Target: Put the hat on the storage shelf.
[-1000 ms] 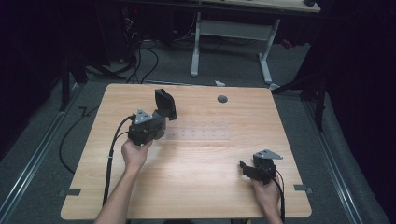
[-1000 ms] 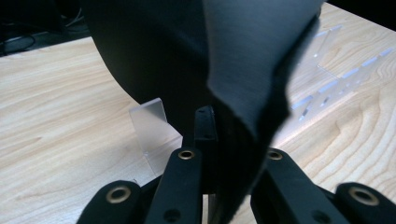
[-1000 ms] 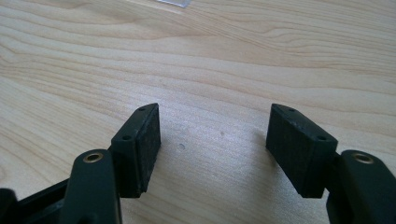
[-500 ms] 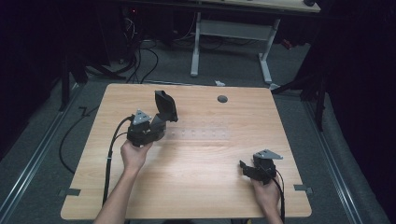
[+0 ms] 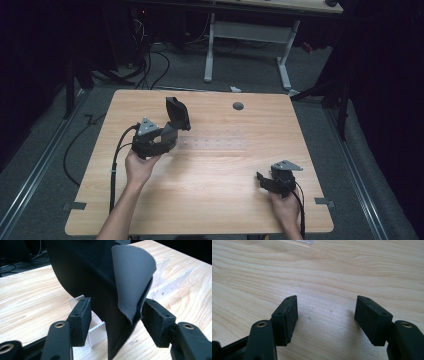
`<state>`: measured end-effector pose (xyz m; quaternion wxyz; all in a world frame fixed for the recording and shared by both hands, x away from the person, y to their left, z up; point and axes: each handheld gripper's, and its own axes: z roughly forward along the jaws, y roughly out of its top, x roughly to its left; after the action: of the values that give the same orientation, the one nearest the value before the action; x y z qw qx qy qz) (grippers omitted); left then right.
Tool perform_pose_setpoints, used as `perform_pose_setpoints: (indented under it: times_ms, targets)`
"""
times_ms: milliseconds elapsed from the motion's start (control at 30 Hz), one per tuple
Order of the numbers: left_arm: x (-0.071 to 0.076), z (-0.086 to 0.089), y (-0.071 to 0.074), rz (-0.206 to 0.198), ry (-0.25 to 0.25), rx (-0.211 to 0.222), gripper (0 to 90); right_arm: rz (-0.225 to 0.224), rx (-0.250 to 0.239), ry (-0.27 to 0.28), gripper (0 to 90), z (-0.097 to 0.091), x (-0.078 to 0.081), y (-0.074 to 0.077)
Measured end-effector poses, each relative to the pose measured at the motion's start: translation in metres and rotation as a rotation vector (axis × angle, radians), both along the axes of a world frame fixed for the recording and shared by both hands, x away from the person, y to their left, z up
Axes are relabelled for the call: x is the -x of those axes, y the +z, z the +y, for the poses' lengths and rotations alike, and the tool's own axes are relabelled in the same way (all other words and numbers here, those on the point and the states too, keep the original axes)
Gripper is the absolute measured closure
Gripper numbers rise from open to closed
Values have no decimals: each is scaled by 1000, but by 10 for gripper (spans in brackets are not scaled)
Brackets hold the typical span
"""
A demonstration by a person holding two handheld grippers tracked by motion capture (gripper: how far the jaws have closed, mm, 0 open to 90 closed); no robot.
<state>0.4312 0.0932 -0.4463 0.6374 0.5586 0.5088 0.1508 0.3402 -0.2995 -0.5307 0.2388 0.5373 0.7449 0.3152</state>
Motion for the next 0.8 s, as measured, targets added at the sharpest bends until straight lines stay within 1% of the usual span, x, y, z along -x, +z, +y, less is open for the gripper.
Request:
perform_pose_setpoints:
  times_ms: [100,400,533,633,700,800]
  targets:
    - [2,4,3,-1,7,31,411,1,-1,1,352,0,0,0]
    - [10,16,11,-7,10,70,385,2,-1,5,353,0,0,0]
    - [15,23,13,0,11,101,382,1,-2,4,354,0,0,0]
    - [19,27,14,-2,11,106,377,2,-3,2,354,1,0,0]
    - [21,30,15,-4,14,102,374,2,-2,3,354,1,0,0]
    - [24,37,17,-4,22,115,374,2,-4,2,355,1,0,0]
